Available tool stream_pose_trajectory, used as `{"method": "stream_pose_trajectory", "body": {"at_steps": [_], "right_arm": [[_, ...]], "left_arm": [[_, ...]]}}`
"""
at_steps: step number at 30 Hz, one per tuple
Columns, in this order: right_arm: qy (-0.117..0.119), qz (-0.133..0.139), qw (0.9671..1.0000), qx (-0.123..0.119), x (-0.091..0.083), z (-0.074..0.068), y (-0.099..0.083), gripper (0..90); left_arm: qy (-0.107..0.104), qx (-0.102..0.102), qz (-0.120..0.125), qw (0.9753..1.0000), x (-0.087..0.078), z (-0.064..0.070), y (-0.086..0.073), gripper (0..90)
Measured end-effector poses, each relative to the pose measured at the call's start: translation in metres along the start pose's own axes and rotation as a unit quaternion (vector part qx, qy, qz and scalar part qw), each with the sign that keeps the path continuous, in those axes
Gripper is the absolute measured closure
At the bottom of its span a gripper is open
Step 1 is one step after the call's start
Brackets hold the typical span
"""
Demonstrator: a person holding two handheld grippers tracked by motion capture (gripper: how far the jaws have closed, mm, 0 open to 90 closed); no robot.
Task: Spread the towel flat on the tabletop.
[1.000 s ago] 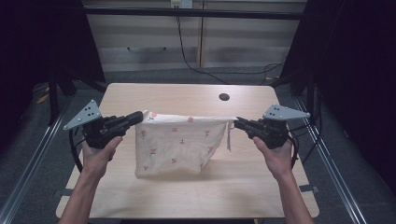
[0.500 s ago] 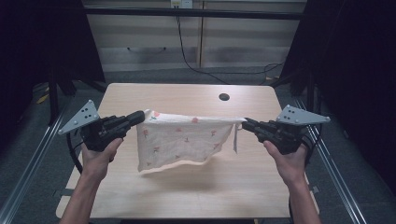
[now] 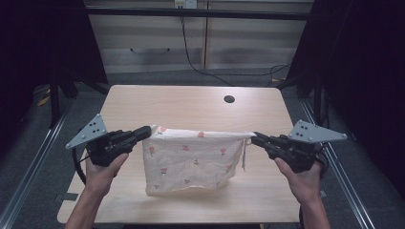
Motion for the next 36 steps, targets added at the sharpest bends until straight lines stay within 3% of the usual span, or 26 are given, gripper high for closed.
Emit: {"method": "stream_pose_trajectory", "body": {"at_steps": [2,3,4,5,7,8,9,17,24,28,33,36], "right_arm": [[0.0,-0.002,1.0,0.005,0.004,0.003,-0.002,87.5],[-0.004,-0.01,0.9999,0.011,0.017,0.013,-0.009,87.5],[-0.002,-0.012,0.9997,0.019,0.023,0.017,-0.012,87.5],[-0.002,-0.012,0.9997,0.019,0.023,0.017,-0.012,87.5],[0.0,-0.02,0.9991,0.037,0.043,0.032,-0.022,87.5],[0.0,-0.024,0.9989,0.04,0.049,0.036,-0.025,87.5],[-0.001,-0.03,0.9987,0.042,0.055,0.04,-0.029,87.5],[0.002,-0.062,0.9963,0.058,0.091,0.063,-0.051,87.5],[0.008,-0.077,0.9944,0.072,0.115,0.073,-0.066,87.5],[0.004,-0.085,0.9936,0.074,0.122,0.076,-0.071,87.5],[0.003,-0.097,0.9938,0.055,0.111,0.067,-0.072,87.5],[0.0,-0.091,0.9937,0.065,0.113,0.078,-0.073,87.4]], "left_arm": [[0.003,-0.006,-0.004,1.0,0.004,-0.003,-0.003,88.7],[0.006,-0.015,-0.01,0.9998,0.011,-0.012,-0.007,88.7],[0.006,-0.015,-0.01,0.9998,0.011,-0.012,-0.007,88.7],[0.009,-0.019,-0.015,0.9997,0.015,-0.018,-0.009,88.7],[0.02,-0.035,-0.031,0.9987,0.026,-0.035,-0.018,88.7],[0.02,-0.035,-0.031,0.9987,0.026,-0.035,-0.018,88.7],[0.027,-0.042,-0.043,0.9979,0.033,-0.045,-0.024,88.7],[0.05,-0.052,-0.078,0.9943,0.053,-0.071,-0.049,88.7],[0.068,-0.057,-0.096,0.9913,0.062,-0.093,-0.063,88.6],[0.069,-0.069,-0.095,0.9907,0.065,-0.098,-0.066,88.6],[0.065,-0.063,-0.096,0.9912,0.07,-0.098,-0.068,88.6],[0.067,-0.062,-0.091,0.9916,0.078,-0.103,-0.065,88.5]]}}
Point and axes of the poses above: each handheld gripper's, and its own axes: x roughly forward along the jaws, y roughly out of its top, z roughly to its right, the point moved 10 cm from there along x, roughly forward along the jaws, and after that the axes turned 4 degrees about -x, right-handed, at the moved point
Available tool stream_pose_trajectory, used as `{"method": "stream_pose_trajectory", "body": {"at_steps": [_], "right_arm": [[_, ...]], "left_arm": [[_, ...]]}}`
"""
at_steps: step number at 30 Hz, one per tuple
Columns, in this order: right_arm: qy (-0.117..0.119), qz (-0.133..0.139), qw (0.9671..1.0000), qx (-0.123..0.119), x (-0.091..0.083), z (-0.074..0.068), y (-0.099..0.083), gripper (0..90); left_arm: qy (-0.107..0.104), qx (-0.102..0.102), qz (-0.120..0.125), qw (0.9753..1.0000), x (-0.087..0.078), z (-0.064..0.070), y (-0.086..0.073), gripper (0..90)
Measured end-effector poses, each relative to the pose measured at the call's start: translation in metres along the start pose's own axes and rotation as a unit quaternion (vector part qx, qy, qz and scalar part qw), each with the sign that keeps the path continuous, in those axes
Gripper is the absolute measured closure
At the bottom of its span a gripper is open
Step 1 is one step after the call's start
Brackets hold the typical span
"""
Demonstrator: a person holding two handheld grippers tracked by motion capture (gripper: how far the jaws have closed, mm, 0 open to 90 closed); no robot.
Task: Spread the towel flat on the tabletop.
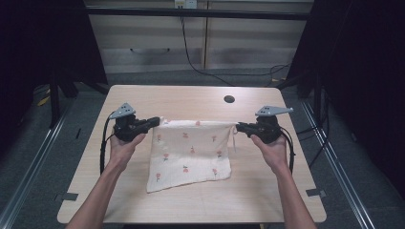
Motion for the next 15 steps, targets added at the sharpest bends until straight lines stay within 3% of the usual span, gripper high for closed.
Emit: {"method": "stream_pose_trajectory", "body": {"at_steps": [3,5,11,12,15], "right_arm": [[0.008,0.009,0.9999,0.009,0.011,0.009,0.002,87.2],[0.005,0.001,1.0,0.001,0.02,0.014,0.0,87.0],[0.008,-0.008,0.9998,0.015,0.05,0.03,-0.003,86.6],[0.006,-0.015,0.9997,0.02,0.063,0.034,-0.004,85.3],[-0.011,-0.026,0.9992,0.028,0.08,0.043,-0.005,78.3]], "left_arm": [[0.002,0.006,-0.009,0.9999,0.006,-0.005,-0.001,88.5],[0.019,0.006,-0.023,0.9995,0.014,-0.017,-0.005,88.5],[0.033,-0.018,-0.023,0.999,0.024,-0.037,-0.01,88.3],[0.035,-0.031,-0.027,0.9985,0.03,-0.044,-0.016,88.3],[0.051,-0.049,-0.033,0.9969,0.036,-0.058,-0.022,85.9]]}}
Point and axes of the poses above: each handheld gripper's, and its own axes: x roughly forward along the jaws, y roughly out of its top, z roughly to its right, the point moved 10 cm from there along x, roughly forward along the jaws, and after that the axes turned 4 degrees about -x, right-handed, at the moved point
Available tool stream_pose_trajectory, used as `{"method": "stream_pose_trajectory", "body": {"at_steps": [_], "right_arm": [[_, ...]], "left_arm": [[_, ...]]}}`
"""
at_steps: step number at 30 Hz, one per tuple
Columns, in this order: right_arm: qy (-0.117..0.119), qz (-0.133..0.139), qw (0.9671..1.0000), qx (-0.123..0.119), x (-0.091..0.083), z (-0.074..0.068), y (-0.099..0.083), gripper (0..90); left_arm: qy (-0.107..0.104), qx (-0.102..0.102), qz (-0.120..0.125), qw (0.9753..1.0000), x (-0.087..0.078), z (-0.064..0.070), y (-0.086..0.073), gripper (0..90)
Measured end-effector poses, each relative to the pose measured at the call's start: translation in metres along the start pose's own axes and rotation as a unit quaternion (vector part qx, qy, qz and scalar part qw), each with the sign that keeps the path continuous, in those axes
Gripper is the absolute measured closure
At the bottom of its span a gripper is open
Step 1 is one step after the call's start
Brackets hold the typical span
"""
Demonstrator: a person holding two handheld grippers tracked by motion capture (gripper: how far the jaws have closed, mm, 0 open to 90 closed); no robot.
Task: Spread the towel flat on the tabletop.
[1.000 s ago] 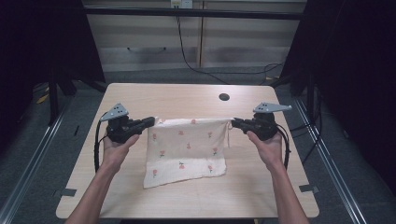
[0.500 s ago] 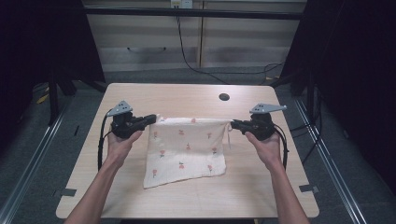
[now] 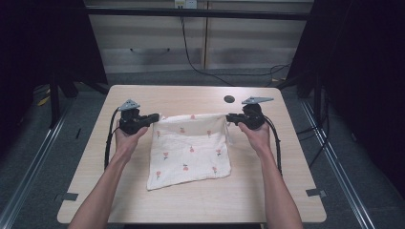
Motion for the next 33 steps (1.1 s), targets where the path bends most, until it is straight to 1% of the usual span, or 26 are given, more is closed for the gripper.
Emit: {"method": "stream_pose_trajectory", "body": {"at_steps": [1,2,3,4,5,6,7,8,9,10,11,13,14,15,17,19,20,22,24,25,28,29,30,31,32,33], "right_arm": [[-0.018,-0.005,0.9998,0.003,0.006,0.006,0.001,74.2],[-0.028,-0.008,0.9995,0.009,0.009,0.01,0.001,73.6],[-0.028,-0.008,0.9995,0.009,0.009,0.01,0.001,73.6],[-0.035,-0.004,0.9993,0.016,0.011,0.014,0.005,69.4],[-0.037,-0.002,0.9992,0.018,0.01,0.015,0.007,65.4],[-0.037,-0.002,0.9992,0.018,0.01,0.015,0.007,65.4],[-0.047,0.005,0.9986,0.023,0.007,0.018,0.01,62.2],[-0.042,0.009,0.9988,0.023,0.006,0.018,0.011,63.1],[-0.041,0.006,0.9989,0.023,0.005,0.017,0.011,62.5],[-0.044,0.005,0.9988,0.021,0.004,0.017,0.01,62.0],[-0.042,0.004,0.999,0.017,0.002,0.015,0.01,61.8],[-0.039,0.003,0.9991,0.014,0.001,0.013,0.009,60.7],[-0.039,0.006,0.9992,0.01,-0.004,0.01,0.009,60.0],[-0.036,0.012,0.9993,0.008,-0.009,0.007,0.009,58.7],[-0.027,0.018,0.9994,0.012,-0.016,0.002,0.008,56.1],[-0.021,0.021,0.9996,0.004,-0.024,-0.004,0.005,52.7],[-0.018,0.022,0.9996,0.001,-0.028,-0.008,0.003,52.2],[-0.01,0.027,0.9996,-0.001,-0.035,-0.014,0.0,50.1],[-0.004,0.031,0.9995,0.0,-0.041,-0.021,-0.004,48.9],[0.004,0.03,0.9995,-0.002,-0.043,-0.026,-0.009,48.5],[0.006,0.02,0.9998,-0.007,-0.048,-0.034,-0.021,47.5],[0.005,0.019,0.9998,-0.008,-0.05,-0.036,-0.024,47.5],[0.006,0.021,0.9997,-0.008,-0.052,-0.037,-0.026,47.5],[0.007,0.019,0.9998,-0.008,-0.054,-0.04,-0.03,47.6],[0.007,0.019,0.9998,-0.008,-0.054,-0.04,-0.03,47.6],[0.014,0.02,0.9997,-0.005,-0.058,-0.045,-0.035,49.5]], "left_arm": [[0.0,0.0,0.0,1.0,0.0,0.0,0.0,84.3],[0.015,-0.012,0.0,0.9998,0.001,-0.01,0.0,80.3],[0.015,-0.012,0.0,0.9998,0.001,-0.01,0.0,75.6],[0.021,-0.018,0.001,0.9996,0.0,-0.015,0.001,72.1],[0.026,-0.027,0.006,0.9993,-0.004,-0.022,0.002,70.6],[0.026,-0.027,0.006,0.9993,-0.004,-0.022,0.002,70.6],[0.03,-0.024,0.004,0.9992,-0.008,-0.025,0.001,69.9],[0.029,-0.028,0.007,0.9992,-0.01,-0.025,0.002,69.0],[0.03,-0.022,0.005,0.9993,-0.012,-0.025,0.001,68.8],[0.029,-0.022,0.007,0.9993,-0.014,-0.023,0.002,67.9],[0.029,-0.022,0.007,0.9993,-0.014,-0.023,0.002,66.7],[0.027,-0.016,0.012,0.9994,-0.02,-0.02,0.003,66.0],[0.024,-0.017,0.015,0.9995,-0.022,-0.019,0.004,65.2],[0.017,-0.015,0.02,0.9996,-0.03,-0.015,0.006,64.5],[0.008,-0.016,0.023,0.9996,-0.037,-0.011,0.005,62.7],[0.004,-0.014,0.022,0.9997,-0.04,-0.01,0.004,60.4],[0.006,-0.01,0.017,0.9998,-0.045,-0.008,0.001,58.7],[-0.001,-0.009,0.017,0.9998,-0.05,-0.004,-0.002,57.5],[-0.004,-0.007,0.009,0.9999,-0.055,0.001,-0.008,53.7],[-0.007,-0.002,0.008,0.9999,-0.058,0.004,-0.011,53.1],[-0.014,0.008,0.005,0.9999,-0.065,0.013,-0.02,51.6],[-0.014,0.008,0.005,0.9999,-0.065,0.013,-0.02,51.0],[-0.017,0.001,0.01,0.9998,-0.07,0.016,-0.025,50.5],[-0.016,-0.002,0.012,0.9998,-0.073,0.017,-0.027,49.8],[-0.016,-0.002,0.012,0.9998,-0.073,0.017,-0.027,48.9],[-0.014,0.007,0.007,0.9999,-0.078,0.021,-0.033,48.0]]}}
Point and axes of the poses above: each handheld gripper's, and its own axes: x roughly forward along the jaws, y roughly out of its top, z roughly to its right, the point moved 10 cm from there along x, roughly forward along the jaws, and after that the axes turned 4 degrees about -x, right-handed, at the moved point
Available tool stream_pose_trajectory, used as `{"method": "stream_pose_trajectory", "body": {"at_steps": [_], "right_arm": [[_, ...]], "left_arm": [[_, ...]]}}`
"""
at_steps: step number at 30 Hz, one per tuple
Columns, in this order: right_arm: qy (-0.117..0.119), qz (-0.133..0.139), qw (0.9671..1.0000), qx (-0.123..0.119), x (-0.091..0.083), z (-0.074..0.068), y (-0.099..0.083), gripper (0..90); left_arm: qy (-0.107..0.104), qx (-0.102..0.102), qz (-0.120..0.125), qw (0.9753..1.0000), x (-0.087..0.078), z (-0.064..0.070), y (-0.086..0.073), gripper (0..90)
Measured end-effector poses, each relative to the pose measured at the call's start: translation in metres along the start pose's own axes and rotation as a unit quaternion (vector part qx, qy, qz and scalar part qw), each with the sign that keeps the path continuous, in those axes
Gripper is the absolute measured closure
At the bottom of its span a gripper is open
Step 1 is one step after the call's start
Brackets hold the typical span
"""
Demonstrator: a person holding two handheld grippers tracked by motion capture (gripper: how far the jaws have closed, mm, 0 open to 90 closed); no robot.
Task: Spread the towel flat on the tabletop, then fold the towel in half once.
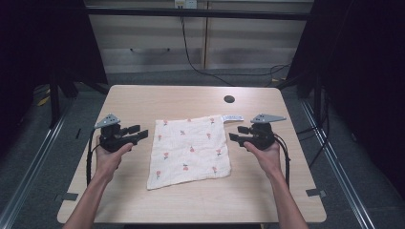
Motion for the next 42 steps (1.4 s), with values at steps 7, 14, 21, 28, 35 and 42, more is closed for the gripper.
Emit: {"method": "stream_pose_trajectory", "body": {"at_steps": [7,14,21,28,35,42], "right_arm": [[0.018,-0.03,0.9993,-0.011,-0.007,-0.02,-0.019,49.3],[0.038,-0.071,0.9965,-0.023,-0.005,-0.041,-0.048,54.4],[0.052,-0.101,0.9931,-0.03,-0.002,-0.054,-0.071,59.0],[0.047,-0.113,0.9921,-0.027,0.006,-0.054,-0.085,61.5],[0.05,-0.129,0.9896,-0.042,0.011,-0.055,-0.095,65.4],[0.053,-0.135,0.9876,-0.061,0.011,-0.058,-0.098,77.8]], "left_arm": [[0.005,0.014,-0.023,0.9996,-0.018,0.01,-0.02,47.3],[-0.016,0.045,-0.075,0.996,-0.023,0.03,-0.06,51.6],[-0.016,0.062,-0.131,0.9892,-0.022,0.037,-0.102,52.0],[-0.018,0.061,-0.144,0.9876,-0.018,0.042,-0.113,51.1],[-0.014,0.073,-0.149,0.9861,-0.012,0.043,-0.115,50.1],[-0.007,0.068,-0.142,0.9875,-0.005,0.038,-0.114,47.0]]}}
Point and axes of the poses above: each handheld gripper's, and its own axes: x roughly forward along the jaws, y roughly out of its top, z roughly to its right, the point moved 10 cm from there along x, roughly forward along the jaws, and after that the axes turned 4 degrees about -x, right-handed, at the moved point
